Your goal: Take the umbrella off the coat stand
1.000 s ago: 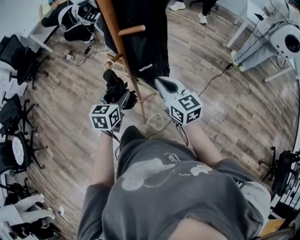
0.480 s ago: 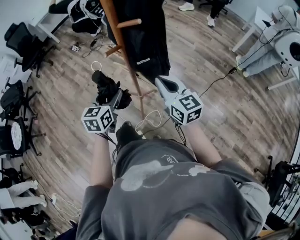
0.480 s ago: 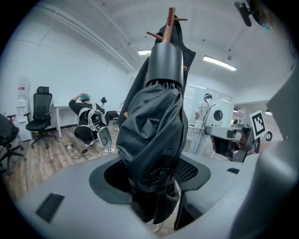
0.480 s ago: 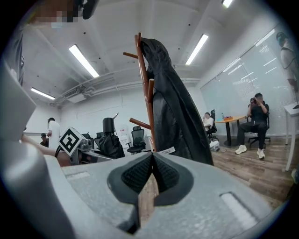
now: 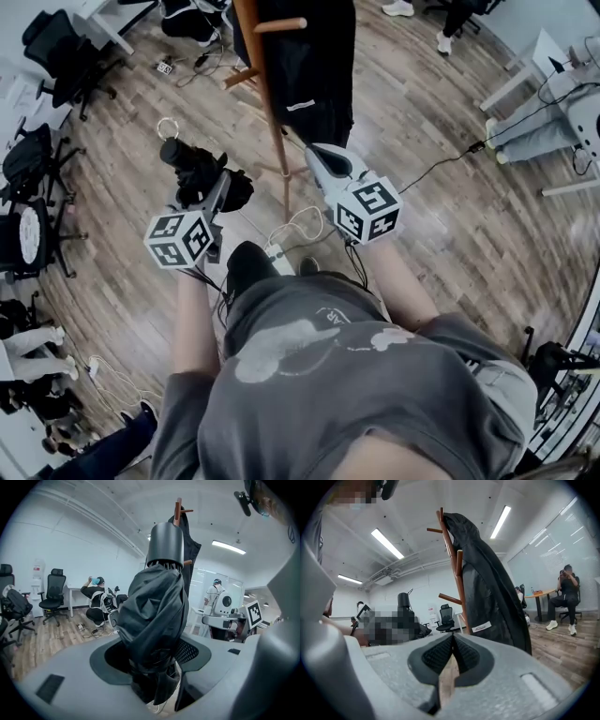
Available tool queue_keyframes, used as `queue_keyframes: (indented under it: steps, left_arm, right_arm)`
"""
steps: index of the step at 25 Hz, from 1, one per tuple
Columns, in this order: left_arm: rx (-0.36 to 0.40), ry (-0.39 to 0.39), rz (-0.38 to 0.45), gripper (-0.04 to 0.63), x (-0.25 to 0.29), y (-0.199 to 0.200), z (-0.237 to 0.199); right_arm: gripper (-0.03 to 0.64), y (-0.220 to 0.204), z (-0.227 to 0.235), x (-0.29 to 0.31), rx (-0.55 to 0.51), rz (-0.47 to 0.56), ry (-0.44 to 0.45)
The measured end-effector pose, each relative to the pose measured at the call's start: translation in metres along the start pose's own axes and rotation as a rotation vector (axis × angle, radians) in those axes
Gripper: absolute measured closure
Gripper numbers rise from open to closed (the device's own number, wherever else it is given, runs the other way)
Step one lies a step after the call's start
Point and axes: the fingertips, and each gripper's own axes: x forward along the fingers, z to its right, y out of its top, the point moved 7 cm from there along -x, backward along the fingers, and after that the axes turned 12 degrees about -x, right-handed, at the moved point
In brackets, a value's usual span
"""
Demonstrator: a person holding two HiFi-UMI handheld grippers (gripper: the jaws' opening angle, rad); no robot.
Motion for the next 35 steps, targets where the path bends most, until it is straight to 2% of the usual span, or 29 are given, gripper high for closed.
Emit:
queue_keyframes:
  steps: [7,15,24,35]
  left_arm:
    - [-0.021,0.032,0.015,0.325,-0.014,-0.001,-0.021]
    - [-0.047,0.002,0.018,0.325,-0.031,-0.015,-0.029]
    - [-0.060,-0.052,0.017,0.325,-0.102,-0.039,-0.062]
    - [-0.068,-0.150,-0.023,0.325,-0.182,-0.056,-0.114]
  right_arm:
    - [0.619,-0.007,-0.017,0.017,0.002,-0.020,0.038]
    - [0.619,-0.004,-0.037,0.019,-0.011,-0.026,0.028]
    - [0.618,0.001,-0.126,0.020,-0.037,-0.046,0.000]
    - [0.618,0.009,-0.225,0.006,-0.046,-0.058,-0.128]
